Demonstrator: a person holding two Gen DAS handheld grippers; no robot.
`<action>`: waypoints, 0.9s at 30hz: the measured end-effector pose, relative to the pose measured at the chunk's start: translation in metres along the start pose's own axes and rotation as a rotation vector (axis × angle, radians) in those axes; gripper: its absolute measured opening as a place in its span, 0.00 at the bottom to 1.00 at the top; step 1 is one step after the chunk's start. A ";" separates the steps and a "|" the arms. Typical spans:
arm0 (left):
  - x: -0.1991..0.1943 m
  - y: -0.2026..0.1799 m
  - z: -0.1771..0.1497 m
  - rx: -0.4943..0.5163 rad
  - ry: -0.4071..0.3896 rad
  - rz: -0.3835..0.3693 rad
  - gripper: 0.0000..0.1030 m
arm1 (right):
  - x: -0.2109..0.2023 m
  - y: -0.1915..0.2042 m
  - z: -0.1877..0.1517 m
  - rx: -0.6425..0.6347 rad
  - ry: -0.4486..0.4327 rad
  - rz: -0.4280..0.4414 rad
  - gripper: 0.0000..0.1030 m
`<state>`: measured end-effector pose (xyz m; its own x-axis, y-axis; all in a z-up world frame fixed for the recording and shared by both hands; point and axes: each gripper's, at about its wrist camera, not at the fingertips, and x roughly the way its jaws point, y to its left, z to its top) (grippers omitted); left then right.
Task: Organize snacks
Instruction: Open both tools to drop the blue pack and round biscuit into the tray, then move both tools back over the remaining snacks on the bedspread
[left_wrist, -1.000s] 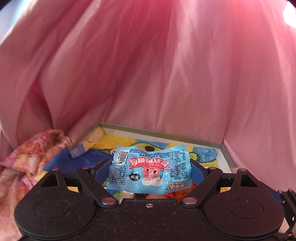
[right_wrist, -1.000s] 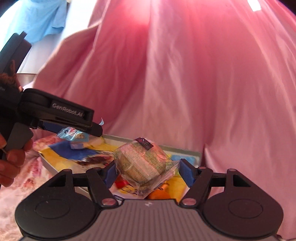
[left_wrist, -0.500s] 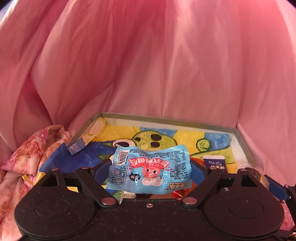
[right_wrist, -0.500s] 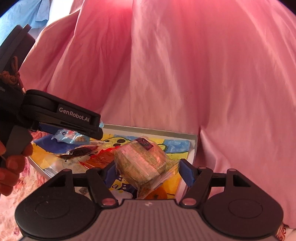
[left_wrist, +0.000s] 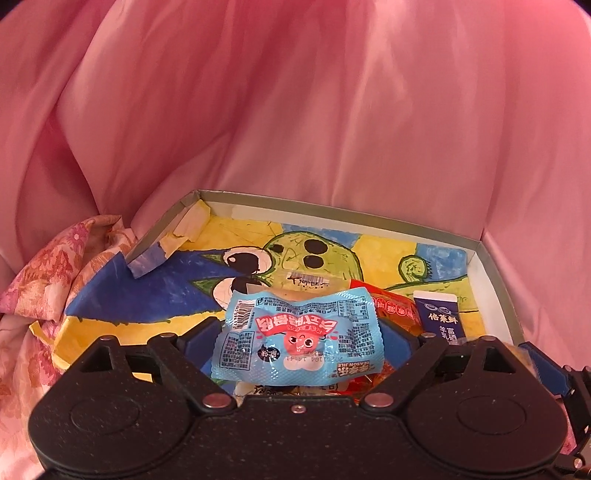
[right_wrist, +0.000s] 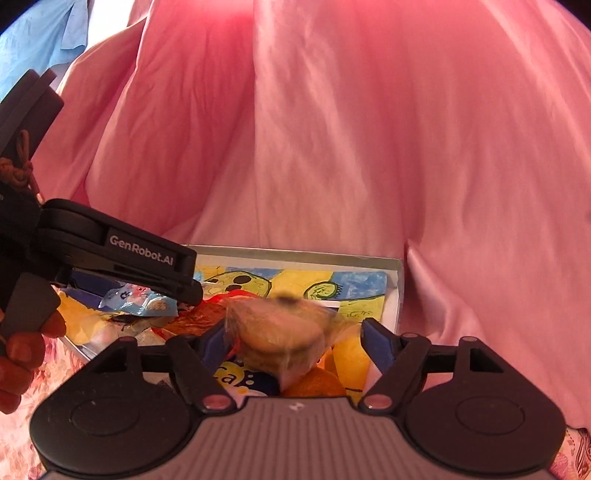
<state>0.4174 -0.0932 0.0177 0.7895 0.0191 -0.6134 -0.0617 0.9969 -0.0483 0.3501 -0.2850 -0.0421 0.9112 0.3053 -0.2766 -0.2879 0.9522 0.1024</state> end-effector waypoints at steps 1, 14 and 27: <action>-0.001 0.000 0.001 -0.006 0.000 -0.001 0.87 | 0.000 0.000 0.000 0.004 0.001 0.000 0.81; -0.031 0.010 0.002 -0.091 -0.055 -0.014 0.88 | -0.030 0.002 0.013 -0.004 -0.053 -0.027 0.95; -0.098 0.027 -0.010 -0.149 -0.201 -0.052 0.93 | -0.088 0.020 0.025 0.002 -0.185 -0.084 1.00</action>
<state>0.3318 -0.0693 0.0687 0.8988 -0.0019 -0.4384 -0.0958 0.9750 -0.2005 0.2714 -0.2932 0.0086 0.9707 0.2166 -0.1039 -0.2079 0.9741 0.0884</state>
